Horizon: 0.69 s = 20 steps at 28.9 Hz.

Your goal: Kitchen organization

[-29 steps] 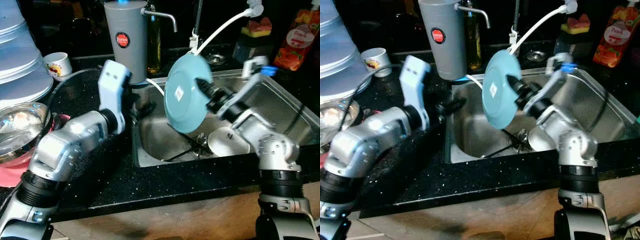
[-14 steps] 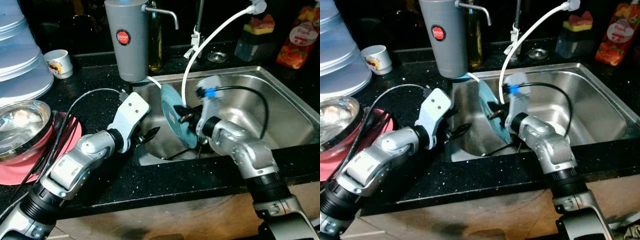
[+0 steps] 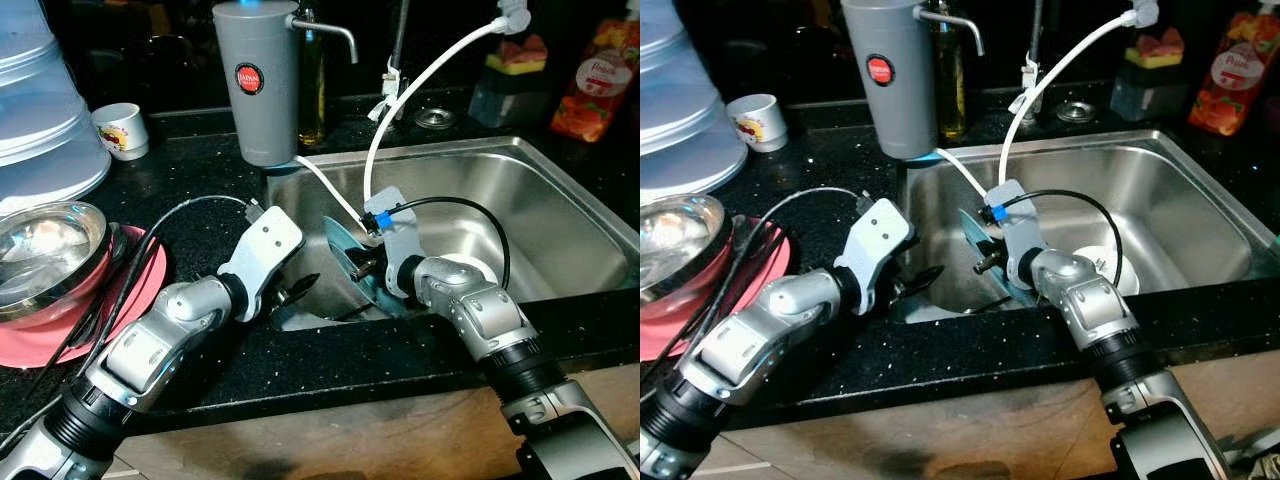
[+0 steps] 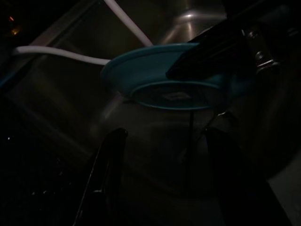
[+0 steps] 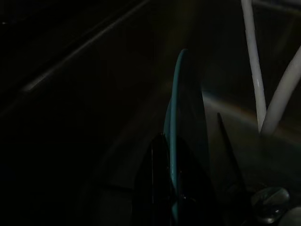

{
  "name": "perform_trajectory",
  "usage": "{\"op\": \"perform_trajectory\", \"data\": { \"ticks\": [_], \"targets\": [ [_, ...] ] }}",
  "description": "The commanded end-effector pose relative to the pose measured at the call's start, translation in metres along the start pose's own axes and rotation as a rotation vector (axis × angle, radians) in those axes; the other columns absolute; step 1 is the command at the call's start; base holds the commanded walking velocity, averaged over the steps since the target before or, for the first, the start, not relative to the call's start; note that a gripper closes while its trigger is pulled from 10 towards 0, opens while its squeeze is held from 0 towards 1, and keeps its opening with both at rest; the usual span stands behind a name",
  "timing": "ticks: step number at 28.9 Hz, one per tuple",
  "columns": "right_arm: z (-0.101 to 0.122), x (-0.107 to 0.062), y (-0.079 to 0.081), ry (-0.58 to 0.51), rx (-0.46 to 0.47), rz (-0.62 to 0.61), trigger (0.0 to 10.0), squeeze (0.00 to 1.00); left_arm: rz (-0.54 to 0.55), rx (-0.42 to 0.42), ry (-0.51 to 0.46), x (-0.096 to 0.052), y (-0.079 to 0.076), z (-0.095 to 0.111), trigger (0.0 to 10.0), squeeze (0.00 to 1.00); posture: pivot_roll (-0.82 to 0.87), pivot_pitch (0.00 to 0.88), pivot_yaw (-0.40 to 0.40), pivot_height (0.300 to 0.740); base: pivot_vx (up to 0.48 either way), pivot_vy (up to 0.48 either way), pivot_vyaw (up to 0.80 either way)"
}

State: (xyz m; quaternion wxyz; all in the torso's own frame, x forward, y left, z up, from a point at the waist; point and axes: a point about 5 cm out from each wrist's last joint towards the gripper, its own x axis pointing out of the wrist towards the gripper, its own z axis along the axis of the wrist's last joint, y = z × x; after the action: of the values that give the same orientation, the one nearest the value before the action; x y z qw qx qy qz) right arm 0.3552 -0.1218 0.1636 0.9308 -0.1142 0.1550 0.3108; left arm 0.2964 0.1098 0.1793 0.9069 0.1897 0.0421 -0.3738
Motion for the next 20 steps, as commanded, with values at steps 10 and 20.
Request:
{"op": "perform_trajectory", "data": {
  "ticks": [10, 20],
  "targets": [
    [-0.0023, 0.0031, -0.0013, 0.014, -0.039, 0.019, 10.0, 0.52, -0.010, 0.009, 0.045, -0.0012, -0.0011, -0.0104, 10.0, 0.00, 0.03, 0.000, 0.032, 0.740, 0.000, 0.000, 0.00],
    [-0.0004, 0.0029, -0.0080, -0.006, -0.061, -0.022, 10.0, 0.63, 0.032, -0.003, 0.024, -0.0023, 0.0081, -0.0027, 10.0, 0.00, 0.03, 0.000, 0.027, 0.740, 0.000, 0.000, 0.00]
  ]
}}
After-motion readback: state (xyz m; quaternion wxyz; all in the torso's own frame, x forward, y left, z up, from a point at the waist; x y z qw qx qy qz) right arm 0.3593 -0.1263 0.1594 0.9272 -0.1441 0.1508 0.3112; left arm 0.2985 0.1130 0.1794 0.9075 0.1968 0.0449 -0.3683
